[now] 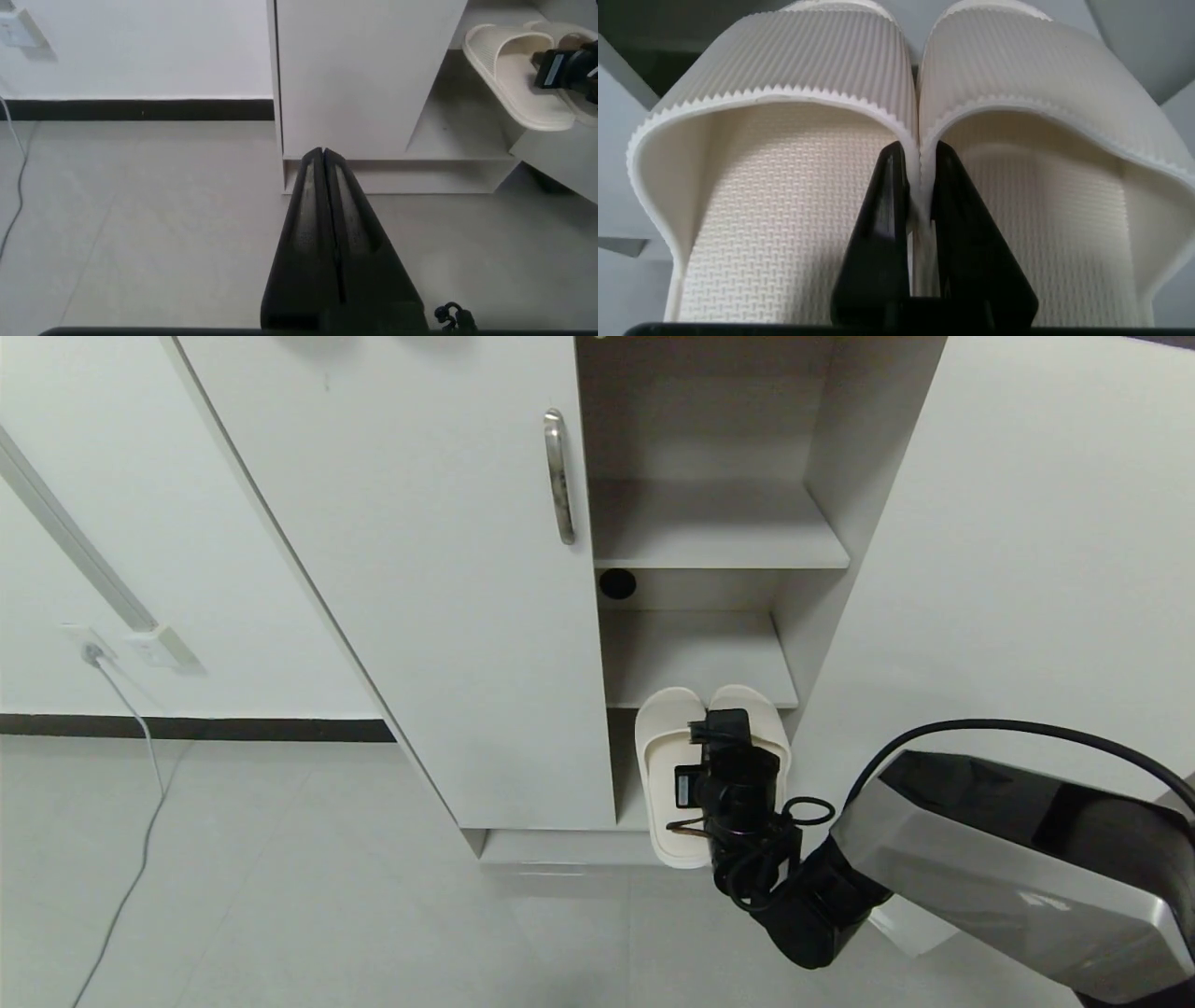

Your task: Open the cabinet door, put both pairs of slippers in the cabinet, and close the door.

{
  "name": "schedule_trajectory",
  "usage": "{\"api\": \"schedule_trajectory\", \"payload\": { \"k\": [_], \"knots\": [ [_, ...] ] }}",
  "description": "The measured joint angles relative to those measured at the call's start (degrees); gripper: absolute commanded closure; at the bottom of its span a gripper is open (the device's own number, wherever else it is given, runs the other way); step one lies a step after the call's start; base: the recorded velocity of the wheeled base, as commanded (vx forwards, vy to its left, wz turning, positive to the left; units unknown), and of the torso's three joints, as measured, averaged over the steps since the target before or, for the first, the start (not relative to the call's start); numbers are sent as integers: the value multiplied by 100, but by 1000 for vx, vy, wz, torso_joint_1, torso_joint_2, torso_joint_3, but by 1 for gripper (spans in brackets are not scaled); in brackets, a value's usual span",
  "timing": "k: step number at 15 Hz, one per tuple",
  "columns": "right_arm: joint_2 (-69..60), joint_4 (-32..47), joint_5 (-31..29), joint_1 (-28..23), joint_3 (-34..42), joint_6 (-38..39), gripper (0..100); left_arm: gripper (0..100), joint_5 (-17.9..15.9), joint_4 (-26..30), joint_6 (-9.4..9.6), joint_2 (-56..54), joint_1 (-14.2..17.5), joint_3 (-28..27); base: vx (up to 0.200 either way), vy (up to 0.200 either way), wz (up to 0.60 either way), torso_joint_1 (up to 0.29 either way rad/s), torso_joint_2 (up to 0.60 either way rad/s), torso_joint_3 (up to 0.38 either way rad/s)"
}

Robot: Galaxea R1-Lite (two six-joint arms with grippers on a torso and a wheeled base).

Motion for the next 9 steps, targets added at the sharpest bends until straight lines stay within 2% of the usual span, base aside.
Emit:
{"api": "schedule_trajectory", "payload": {
  "k": [4, 9],
  "knots": [
    [9, -279, 0, -5, 56, -201, 100, 100, 0, 0, 0, 0, 0, 0, 0, 0, 0, 0, 0, 0],
    [9, -279, 9, -9, 63, -201, 100, 100, -6, 0, -4, 0, 0, 0, 200, 0, 0, -1, 6, 0]
  ]
}}
